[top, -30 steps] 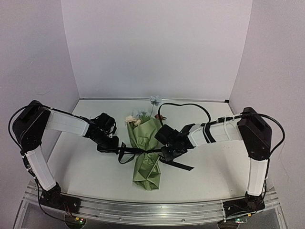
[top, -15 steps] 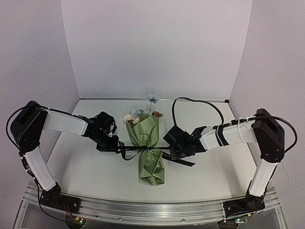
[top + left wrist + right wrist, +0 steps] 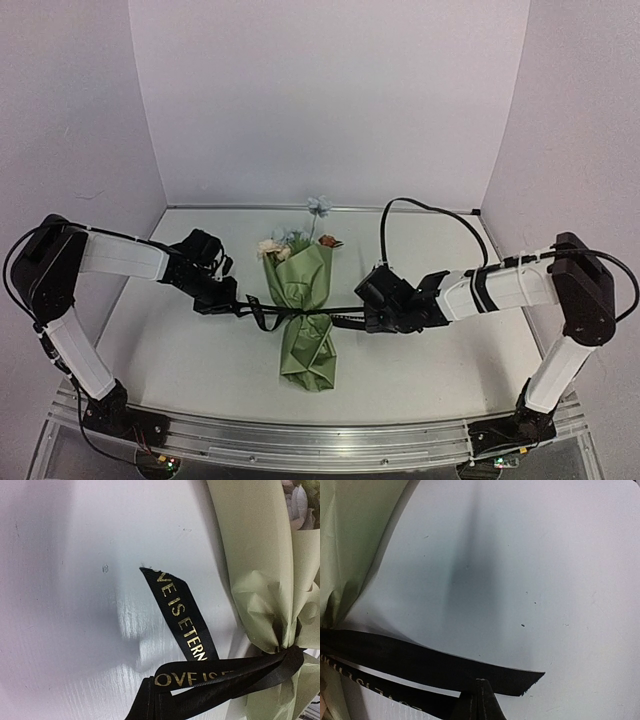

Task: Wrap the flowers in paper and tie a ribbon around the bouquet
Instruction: Tie the ribbon around the folded bouquet.

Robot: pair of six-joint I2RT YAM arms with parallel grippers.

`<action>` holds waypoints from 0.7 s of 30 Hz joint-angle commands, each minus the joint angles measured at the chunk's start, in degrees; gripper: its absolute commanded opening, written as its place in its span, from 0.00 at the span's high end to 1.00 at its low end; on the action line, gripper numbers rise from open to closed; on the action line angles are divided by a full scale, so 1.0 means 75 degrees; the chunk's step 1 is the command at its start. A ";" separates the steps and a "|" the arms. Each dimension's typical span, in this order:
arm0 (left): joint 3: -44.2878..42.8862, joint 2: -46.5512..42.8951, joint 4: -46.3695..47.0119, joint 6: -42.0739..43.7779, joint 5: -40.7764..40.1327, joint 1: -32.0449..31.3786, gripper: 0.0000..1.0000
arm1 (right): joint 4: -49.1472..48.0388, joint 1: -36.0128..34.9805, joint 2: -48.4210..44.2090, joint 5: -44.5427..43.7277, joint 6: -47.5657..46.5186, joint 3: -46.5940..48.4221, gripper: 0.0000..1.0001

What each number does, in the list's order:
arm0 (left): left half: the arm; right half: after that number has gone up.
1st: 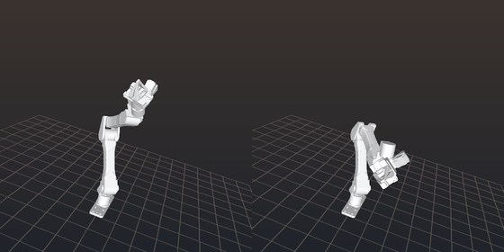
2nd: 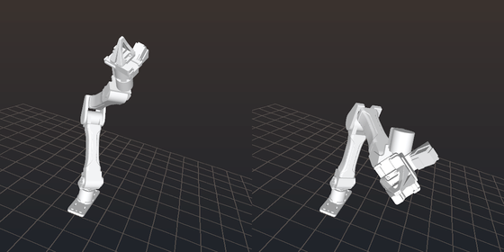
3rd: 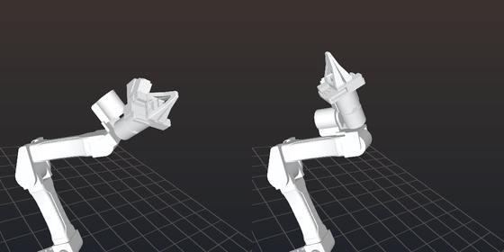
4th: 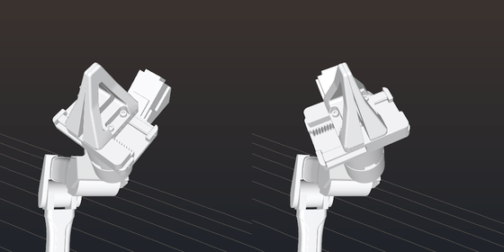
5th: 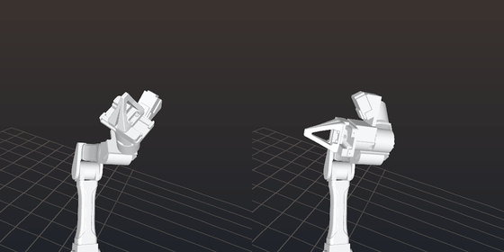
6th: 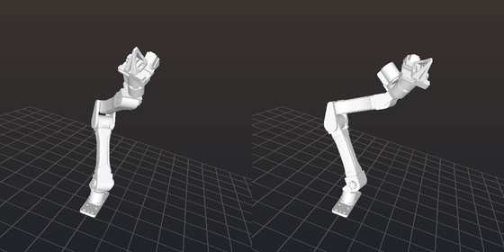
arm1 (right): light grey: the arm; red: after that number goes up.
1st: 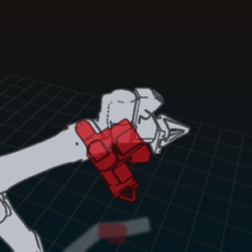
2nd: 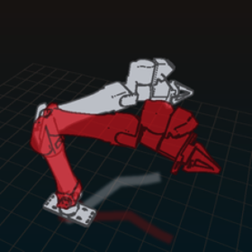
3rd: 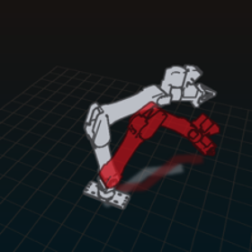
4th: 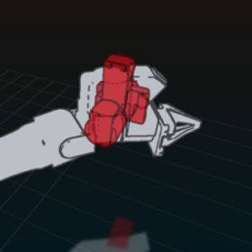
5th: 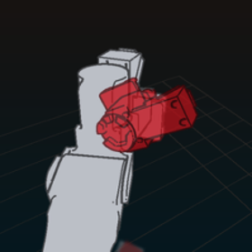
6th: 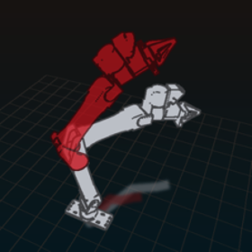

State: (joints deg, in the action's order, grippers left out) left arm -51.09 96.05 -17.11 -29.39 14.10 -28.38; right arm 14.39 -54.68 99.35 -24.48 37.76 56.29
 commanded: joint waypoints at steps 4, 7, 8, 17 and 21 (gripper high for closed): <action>0.0319 -0.0297 -0.0294 0.0120 -0.0488 0.0555 1.00 | 0.0816 0.0279 -0.0459 -0.1200 0.0920 -0.0619 1.00; 0.0387 -0.0315 -0.0258 0.0119 -0.0420 0.0606 1.00 | 0.0739 0.0289 -0.0643 -0.1277 0.1565 -0.0806 1.00; 0.0415 -0.0321 -0.0229 0.0110 -0.0388 0.0648 1.00 | 0.0677 0.0293 -0.0710 -0.1300 0.1769 -0.0891 1.00; -0.0033 -0.0116 -0.0280 0.0282 -0.0082 0.0919 1.00 | 0.0202 -0.0125 -0.1062 -0.1106 0.2475 -0.0912 1.00; -0.0481 0.0055 -0.0403 0.0398 -0.0031 0.0920 1.00 | 0.0201 -0.0066 -0.0649 -0.0597 0.2231 -0.0471 1.00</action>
State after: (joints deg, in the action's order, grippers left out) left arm -50.82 95.63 -16.27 -28.32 20.43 -24.30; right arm 8.64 -56.72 92.64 -24.56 54.55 50.33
